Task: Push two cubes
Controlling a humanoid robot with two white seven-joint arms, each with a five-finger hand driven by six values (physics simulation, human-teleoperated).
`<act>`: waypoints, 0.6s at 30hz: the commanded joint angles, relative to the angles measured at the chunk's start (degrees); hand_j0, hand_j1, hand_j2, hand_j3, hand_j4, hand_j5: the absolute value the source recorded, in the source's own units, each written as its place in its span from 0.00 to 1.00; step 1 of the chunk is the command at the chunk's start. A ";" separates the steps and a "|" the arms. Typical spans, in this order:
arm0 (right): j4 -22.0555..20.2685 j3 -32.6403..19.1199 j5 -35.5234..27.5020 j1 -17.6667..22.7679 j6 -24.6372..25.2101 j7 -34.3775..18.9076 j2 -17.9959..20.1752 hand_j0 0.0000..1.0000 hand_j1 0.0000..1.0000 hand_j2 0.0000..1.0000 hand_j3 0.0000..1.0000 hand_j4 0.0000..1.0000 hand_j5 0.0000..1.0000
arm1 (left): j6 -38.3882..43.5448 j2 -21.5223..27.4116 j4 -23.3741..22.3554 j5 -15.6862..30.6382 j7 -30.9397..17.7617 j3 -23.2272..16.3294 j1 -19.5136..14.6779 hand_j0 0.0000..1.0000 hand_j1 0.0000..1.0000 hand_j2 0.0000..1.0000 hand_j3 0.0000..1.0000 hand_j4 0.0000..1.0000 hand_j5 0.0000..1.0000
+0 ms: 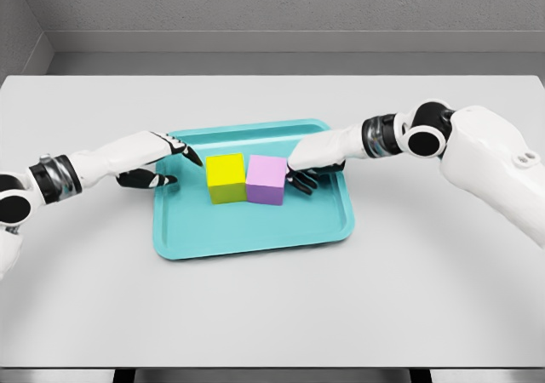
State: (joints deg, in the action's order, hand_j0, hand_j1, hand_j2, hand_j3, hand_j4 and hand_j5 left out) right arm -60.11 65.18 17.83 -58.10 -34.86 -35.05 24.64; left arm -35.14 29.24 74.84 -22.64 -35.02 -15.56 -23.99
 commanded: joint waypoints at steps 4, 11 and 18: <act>2.01 0.12 0.80 -0.09 -0.14 0.05 0.06 0.13 0.13 0.13 0.13 0.13 0.13 | 0.14 -1.03 -1.54 0.31 0.02 -0.09 -0.09 0.66 0.66 0.66 0.66 0.66 0.66; 6.14 0.12 0.98 -1.32 -0.14 0.05 -1.00 0.13 0.13 0.13 0.13 0.13 0.13 | 0.14 -2.61 -1.54 0.31 0.02 -0.18 -0.09 0.66 0.66 0.66 0.66 0.66 0.66; 7.11 0.12 0.98 -2.11 -0.14 0.05 -1.61 0.14 0.14 0.14 0.14 0.14 0.14 | 0.14 -2.79 -1.54 0.31 0.02 -0.18 -0.09 0.66 0.66 0.66 0.66 0.66 0.66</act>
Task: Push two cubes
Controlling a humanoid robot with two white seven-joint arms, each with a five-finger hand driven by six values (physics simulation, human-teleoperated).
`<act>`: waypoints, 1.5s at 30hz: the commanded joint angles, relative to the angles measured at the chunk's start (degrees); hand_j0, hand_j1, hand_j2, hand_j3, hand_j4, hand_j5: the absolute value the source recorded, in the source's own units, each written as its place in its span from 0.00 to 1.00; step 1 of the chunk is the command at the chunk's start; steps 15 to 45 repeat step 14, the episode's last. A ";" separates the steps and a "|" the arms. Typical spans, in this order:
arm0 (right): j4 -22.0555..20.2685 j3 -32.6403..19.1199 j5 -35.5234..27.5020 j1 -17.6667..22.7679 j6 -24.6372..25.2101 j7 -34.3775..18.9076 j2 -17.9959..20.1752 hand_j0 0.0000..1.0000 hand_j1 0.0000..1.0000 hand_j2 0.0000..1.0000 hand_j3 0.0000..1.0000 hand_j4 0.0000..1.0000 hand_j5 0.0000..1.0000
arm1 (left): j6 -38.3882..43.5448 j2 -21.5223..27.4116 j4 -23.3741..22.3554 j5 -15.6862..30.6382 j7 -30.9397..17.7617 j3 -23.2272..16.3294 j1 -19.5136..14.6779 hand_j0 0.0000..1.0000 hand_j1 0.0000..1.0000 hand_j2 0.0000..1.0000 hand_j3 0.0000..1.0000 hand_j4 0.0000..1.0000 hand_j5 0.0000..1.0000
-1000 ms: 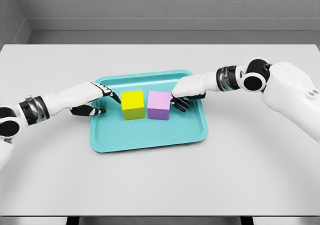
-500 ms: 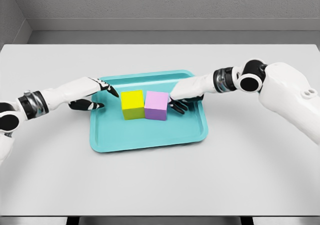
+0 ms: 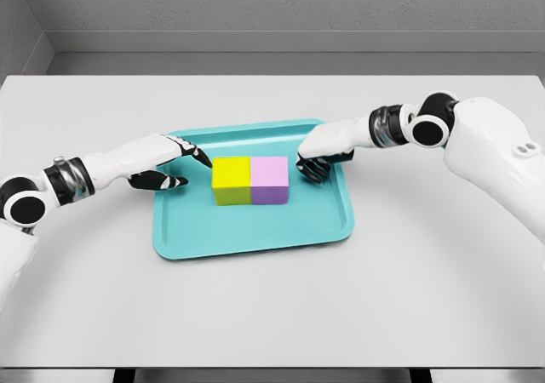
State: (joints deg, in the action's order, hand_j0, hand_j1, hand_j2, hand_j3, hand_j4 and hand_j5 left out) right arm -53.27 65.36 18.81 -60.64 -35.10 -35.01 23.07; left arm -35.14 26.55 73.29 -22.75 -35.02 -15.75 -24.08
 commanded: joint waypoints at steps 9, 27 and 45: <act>-0.61 -0.76 -0.27 -4.22 0.10 0.01 1.97 0.15 0.15 0.15 0.15 0.15 0.15 | 0.14 13.88 3.09 14.48 0.02 0.99 0.09 0.98 0.98 0.98 0.98 0.98 0.98; 0.00 -2.43 -0.01 -4.66 0.10 0.01 11.11 0.79 0.79 0.79 0.79 0.79 0.79 | 0.14 19.15 1.69 16.94 0.02 0.90 0.97 1.00 1.00 1.00 1.00 1.00 1.00; 0.00 -2.43 -0.01 -4.66 0.10 0.01 11.11 0.79 0.79 0.79 0.79 0.79 0.79 | 0.14 19.15 1.69 16.94 0.02 0.90 0.97 1.00 1.00 1.00 1.00 1.00 1.00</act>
